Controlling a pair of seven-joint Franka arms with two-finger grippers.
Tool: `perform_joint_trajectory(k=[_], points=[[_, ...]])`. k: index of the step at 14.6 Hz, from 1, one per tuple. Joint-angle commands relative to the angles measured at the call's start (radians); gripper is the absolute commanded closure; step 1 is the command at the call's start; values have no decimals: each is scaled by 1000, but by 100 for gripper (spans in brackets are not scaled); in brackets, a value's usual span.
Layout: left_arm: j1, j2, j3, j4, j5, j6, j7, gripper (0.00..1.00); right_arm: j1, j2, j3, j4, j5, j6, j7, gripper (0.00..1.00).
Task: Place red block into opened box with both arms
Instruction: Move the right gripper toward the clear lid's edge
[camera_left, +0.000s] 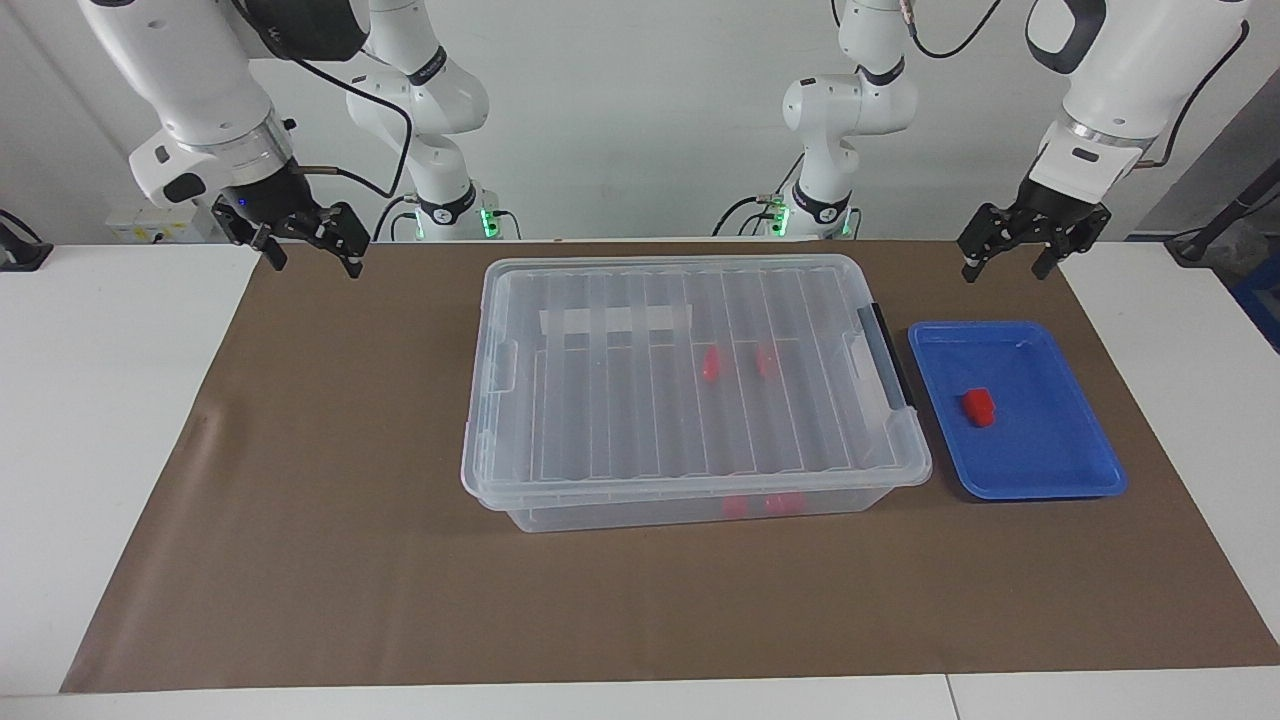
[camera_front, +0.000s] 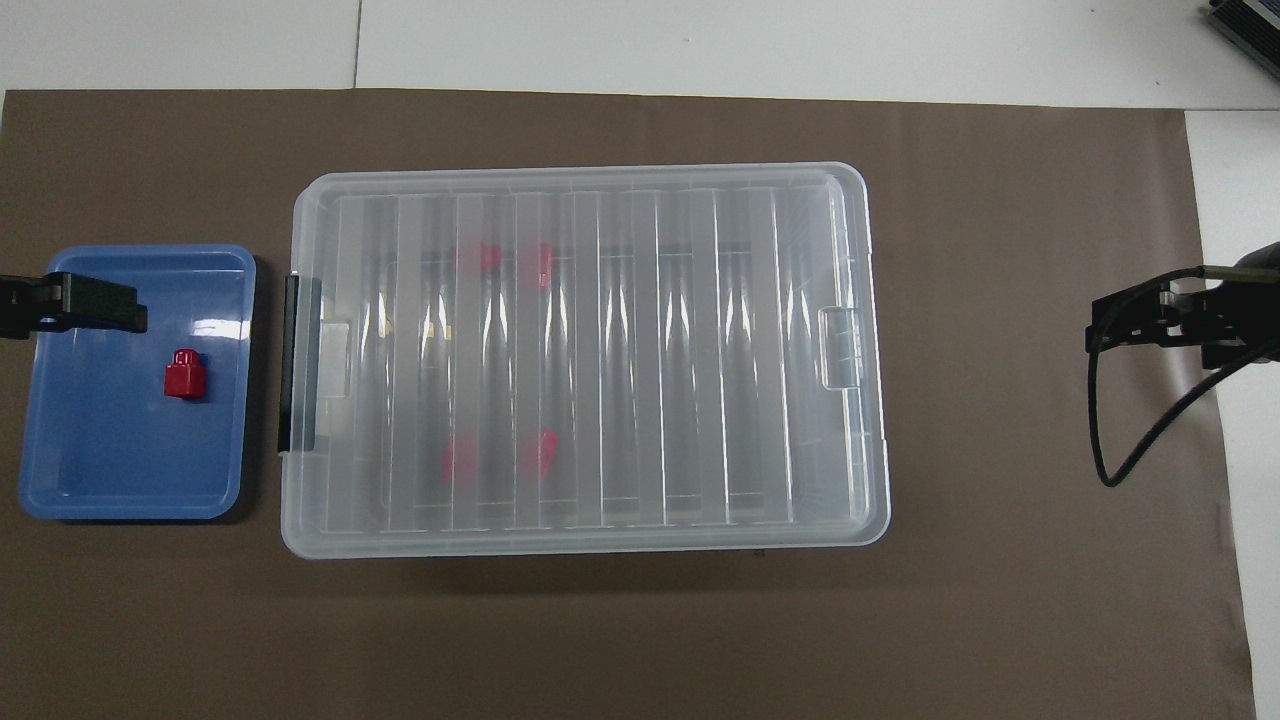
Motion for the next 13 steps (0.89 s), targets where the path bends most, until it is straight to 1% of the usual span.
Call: perform_joint_trajectory(k=[1, 7, 8, 12, 13], points=[[0, -13, 3, -9, 18, -10, -1, 0, -4, -25, 2, -28, 4, 4, -13, 0], [0, -13, 3, -9, 18, -10, -1, 0, -4, -26, 2, -35, 4, 7, -14, 0], [0, -13, 3, -9, 18, -10, -1, 0, -3, -29, 2, -48, 4, 31, -13, 0], [0, -13, 3, -9, 18, -11, -1, 0, -1, -75, 32, -157, 4, 171, -4, 2], [0, -13, 3, -9, 18, -11, -1, 0, 17, -80, 39, -171, 4, 181, 7, 3]])
